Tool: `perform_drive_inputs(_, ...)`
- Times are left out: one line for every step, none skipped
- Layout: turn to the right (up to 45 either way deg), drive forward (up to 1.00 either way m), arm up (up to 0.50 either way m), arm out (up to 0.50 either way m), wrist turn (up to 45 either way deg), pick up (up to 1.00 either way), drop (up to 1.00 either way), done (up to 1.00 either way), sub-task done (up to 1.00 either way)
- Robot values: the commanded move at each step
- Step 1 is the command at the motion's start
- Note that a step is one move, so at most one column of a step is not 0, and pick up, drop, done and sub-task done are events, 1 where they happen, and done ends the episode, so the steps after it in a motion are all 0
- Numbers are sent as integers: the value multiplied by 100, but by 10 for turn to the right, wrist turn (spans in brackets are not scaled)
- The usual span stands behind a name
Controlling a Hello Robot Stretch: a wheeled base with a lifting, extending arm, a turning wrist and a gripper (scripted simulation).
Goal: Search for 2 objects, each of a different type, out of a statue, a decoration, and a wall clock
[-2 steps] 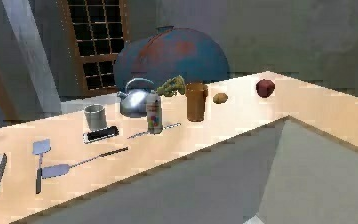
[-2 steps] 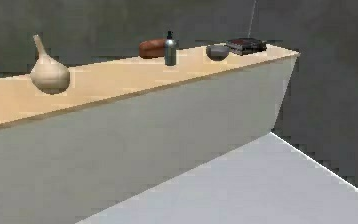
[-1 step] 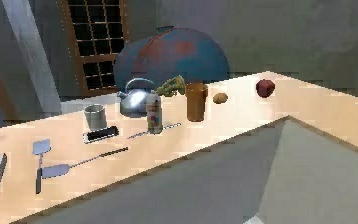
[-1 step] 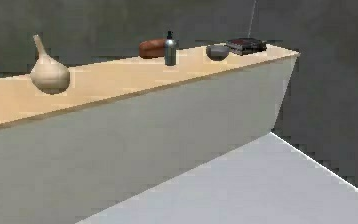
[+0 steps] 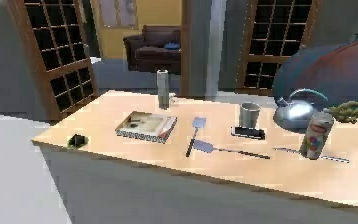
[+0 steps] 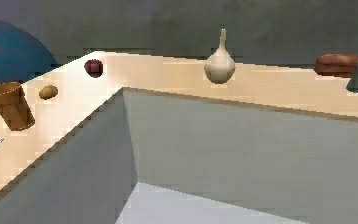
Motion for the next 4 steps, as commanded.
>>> perform_drive_inputs(-450,0,0,0,0,0,0,0,0)
perform_drive_inputs(-270,0,0,0,0,0,0,0,0)
perform_drive_inputs(0,100,0,0,0,0,0,0,0)
perform_drive_inputs(-30,0,0,0,0,0,0,0,0)
